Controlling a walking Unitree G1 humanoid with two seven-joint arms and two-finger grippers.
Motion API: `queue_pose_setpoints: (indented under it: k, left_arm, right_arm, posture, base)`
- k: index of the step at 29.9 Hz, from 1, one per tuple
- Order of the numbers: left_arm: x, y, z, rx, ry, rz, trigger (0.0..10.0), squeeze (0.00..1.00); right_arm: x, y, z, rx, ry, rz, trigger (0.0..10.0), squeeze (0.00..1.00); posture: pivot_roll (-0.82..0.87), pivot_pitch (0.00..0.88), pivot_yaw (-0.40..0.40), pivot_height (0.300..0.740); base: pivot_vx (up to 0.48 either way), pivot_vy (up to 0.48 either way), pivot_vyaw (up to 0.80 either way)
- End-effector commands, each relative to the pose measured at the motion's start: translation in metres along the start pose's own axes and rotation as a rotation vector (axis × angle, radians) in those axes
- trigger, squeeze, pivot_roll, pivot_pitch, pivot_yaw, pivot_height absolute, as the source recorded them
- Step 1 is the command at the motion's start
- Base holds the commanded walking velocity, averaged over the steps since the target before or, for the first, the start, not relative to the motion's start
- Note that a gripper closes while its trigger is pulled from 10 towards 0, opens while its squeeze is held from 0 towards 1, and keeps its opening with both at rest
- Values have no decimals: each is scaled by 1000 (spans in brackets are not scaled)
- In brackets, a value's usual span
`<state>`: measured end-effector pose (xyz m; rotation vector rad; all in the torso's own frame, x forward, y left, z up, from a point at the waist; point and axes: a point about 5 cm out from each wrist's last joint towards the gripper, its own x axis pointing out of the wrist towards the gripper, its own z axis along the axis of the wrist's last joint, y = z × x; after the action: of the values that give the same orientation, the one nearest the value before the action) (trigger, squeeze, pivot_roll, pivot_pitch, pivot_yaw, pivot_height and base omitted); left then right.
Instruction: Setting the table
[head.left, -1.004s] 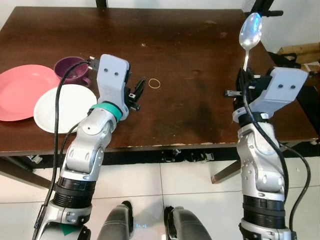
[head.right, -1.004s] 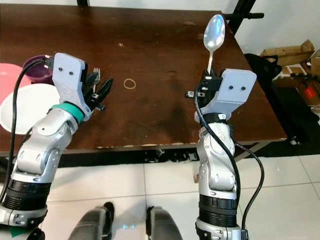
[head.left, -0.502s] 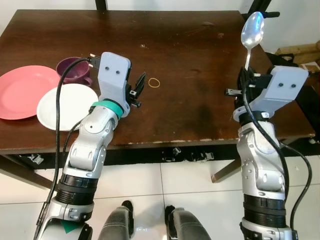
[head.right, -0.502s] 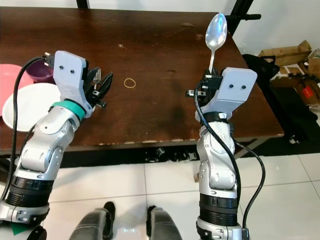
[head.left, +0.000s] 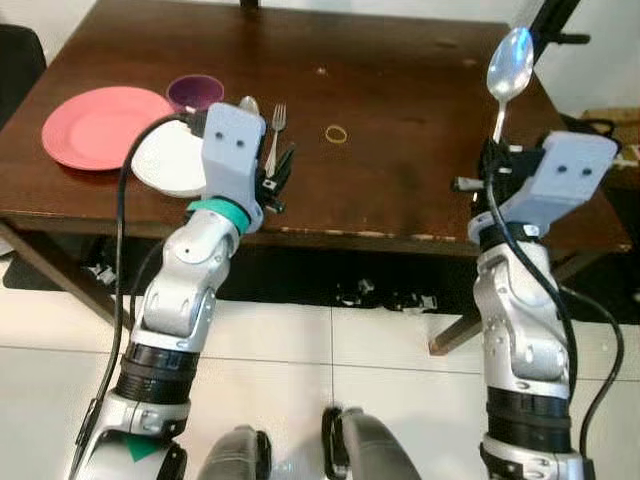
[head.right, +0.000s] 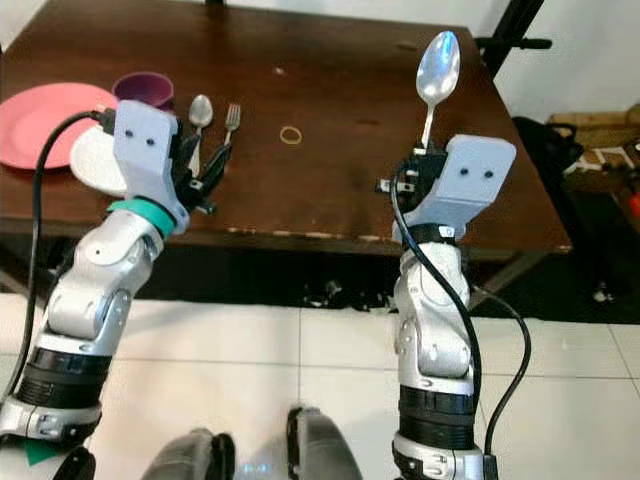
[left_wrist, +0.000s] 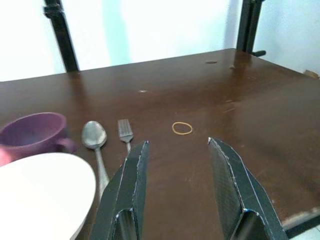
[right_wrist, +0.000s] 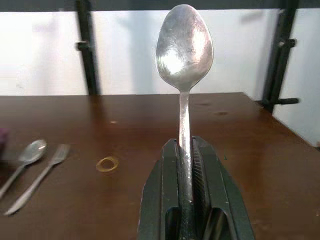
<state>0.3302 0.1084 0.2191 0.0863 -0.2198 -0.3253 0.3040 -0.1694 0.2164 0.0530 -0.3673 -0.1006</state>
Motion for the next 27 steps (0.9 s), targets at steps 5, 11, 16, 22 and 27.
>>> queue_pose_setpoints:
  k: [5,11,16,22,27]
  left_arm:
    - [0,-3,-5,3,15,-8,10000,0]
    - [0,-3,-4,2,14,-9,10000,0]
    - [0,-3,-4,1,14,-10,10000,0]
    - [0,-3,-5,1,14,-12,10000,0]
    - [0,-3,-5,1,15,-13,10000,0]
  right_arm:
    - [-2,-5,-3,-12,16,-19,10000,0]
    - [-2,-5,-3,-14,17,-19,10000,0]
    - [-3,-5,-3,-14,19,-19,10000,0]
    - [-3,-5,-3,-14,21,-20,10000,0]
    - [-3,-4,-4,-12,21,-21,10000,0]
  posture:
    - [-23,55,22,740]
    - [-25,60,22,740]
    - [-25,64,23,740]
    - [-25,66,25,740]
    - [-24,67,26,740]
  base:
    - [-307,0,0]
    - [-307,0,0]
    - [-305,0,0]
    - [-304,0,0]
    - [-304,0,0]
